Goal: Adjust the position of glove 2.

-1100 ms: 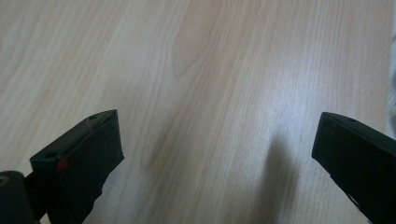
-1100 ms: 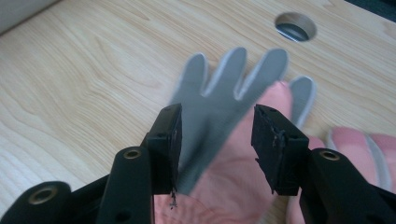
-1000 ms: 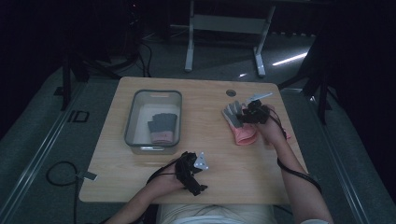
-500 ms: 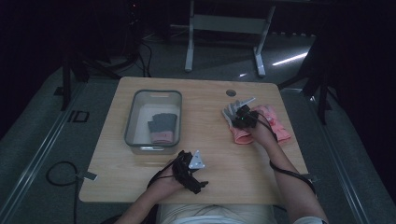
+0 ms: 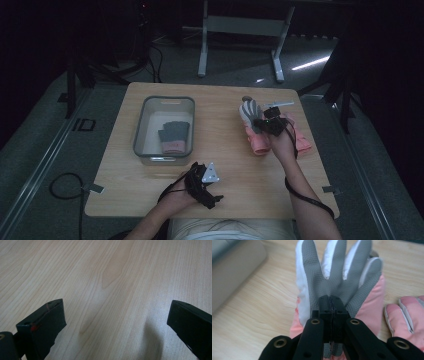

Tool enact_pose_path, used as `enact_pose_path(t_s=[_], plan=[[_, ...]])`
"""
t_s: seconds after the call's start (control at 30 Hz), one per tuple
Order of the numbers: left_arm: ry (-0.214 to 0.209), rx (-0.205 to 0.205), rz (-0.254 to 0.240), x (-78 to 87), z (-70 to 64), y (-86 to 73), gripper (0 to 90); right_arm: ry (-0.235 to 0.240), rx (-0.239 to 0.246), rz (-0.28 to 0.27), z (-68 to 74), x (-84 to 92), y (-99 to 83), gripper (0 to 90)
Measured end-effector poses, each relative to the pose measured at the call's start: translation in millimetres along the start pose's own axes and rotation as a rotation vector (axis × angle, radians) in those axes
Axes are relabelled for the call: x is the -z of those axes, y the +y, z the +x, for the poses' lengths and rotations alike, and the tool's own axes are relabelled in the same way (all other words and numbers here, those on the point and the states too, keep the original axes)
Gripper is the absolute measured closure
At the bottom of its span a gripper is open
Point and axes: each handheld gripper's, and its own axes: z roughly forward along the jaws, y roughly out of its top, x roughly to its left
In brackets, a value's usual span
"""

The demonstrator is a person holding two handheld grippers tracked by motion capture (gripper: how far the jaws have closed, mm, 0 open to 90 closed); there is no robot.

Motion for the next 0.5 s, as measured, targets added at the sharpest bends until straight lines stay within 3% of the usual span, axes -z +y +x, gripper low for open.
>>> enact_pose_path(t_s=[0.07,0.1,0.17,0.23,0.37,0.5], plan=[[0.003,-0.003,0.002,-0.1,-0.3,-0.1,1.4,-0.001,-0.008,-0.016,5.8,7.6,0.1,88.8],[0.006,-0.003,-0.006,0.4,-0.6,-1.0,1.4,0.006,-0.028,-0.040,17.4,21.0,-1.8,88.8],[0.007,-0.004,-0.007,0.4,-0.4,-1.3,1.4,0.015,-0.051,-0.051,22.7,26.6,-4.0,88.9],[0.010,-0.006,-0.012,0.9,-0.2,-1.4,1.4,0.022,-0.075,-0.065,39.2,36.3,-11.0,88.8],[0.008,-0.006,-0.018,2.0,-0.3,-1.1,1.4,0.036,-0.115,-0.068,54.0,38.1,-23.2,88.8],[0.010,-0.007,-0.016,1.6,-0.4,-1.5,1.4,0.017,-0.145,-0.047,62.4,30.7,-36.1,88.8]])
